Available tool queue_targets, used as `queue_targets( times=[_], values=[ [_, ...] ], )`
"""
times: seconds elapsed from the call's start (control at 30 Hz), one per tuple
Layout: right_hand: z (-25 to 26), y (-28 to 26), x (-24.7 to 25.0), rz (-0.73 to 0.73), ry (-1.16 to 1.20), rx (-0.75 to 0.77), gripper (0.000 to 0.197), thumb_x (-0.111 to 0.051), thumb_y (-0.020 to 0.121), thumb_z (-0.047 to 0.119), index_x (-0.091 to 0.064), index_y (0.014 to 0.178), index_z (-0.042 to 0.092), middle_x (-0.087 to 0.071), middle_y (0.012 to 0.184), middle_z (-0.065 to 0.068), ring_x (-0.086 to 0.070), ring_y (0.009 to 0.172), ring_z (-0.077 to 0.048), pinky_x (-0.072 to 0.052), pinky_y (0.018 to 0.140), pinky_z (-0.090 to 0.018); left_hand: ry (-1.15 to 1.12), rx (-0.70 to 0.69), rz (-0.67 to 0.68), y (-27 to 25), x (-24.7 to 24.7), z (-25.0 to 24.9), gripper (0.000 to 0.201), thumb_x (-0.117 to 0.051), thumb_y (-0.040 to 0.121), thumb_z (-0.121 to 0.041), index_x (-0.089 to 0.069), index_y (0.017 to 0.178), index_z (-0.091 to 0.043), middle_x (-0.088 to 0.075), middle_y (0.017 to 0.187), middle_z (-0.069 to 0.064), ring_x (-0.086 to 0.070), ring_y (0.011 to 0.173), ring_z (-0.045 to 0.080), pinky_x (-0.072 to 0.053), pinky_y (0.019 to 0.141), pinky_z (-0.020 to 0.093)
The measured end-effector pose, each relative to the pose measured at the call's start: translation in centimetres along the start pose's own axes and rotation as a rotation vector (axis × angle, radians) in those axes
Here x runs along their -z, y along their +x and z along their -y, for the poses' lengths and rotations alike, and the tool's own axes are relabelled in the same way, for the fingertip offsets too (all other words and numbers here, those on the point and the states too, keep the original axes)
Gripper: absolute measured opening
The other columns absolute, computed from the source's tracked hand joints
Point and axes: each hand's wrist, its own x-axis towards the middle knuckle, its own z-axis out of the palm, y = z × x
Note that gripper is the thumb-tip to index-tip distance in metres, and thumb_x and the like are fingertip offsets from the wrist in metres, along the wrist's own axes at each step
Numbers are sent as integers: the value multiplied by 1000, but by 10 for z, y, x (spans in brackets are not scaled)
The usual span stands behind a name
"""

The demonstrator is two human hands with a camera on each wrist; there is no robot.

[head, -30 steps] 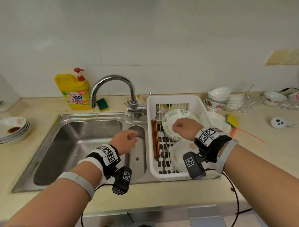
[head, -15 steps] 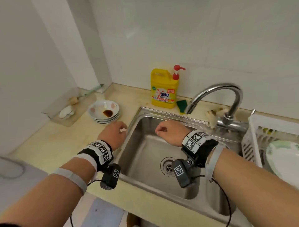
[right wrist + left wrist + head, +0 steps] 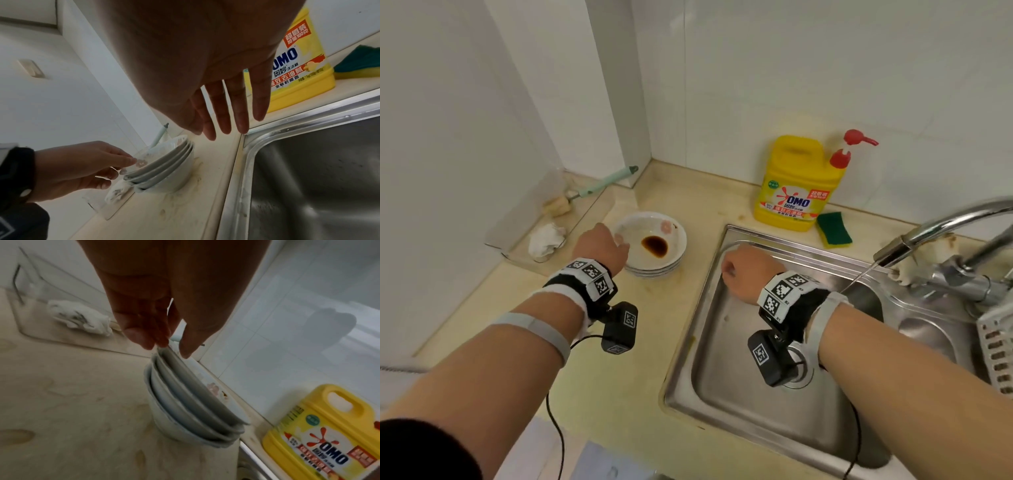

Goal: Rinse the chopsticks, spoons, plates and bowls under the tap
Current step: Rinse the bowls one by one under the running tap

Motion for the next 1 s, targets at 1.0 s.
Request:
queue_targets(
  times=[1.0],
  values=[
    [-57,-27,-20,-4,321,-135,21,-53,98,23,-72,102,16,-73,100,-4,-69,96,-27,-54,92,-39,-249,-339,-102,-47,13,-72,28,-52,95,-8,-32,111,-20,-62,86,6,-69,61,28,-61,57,45]
  ],
)
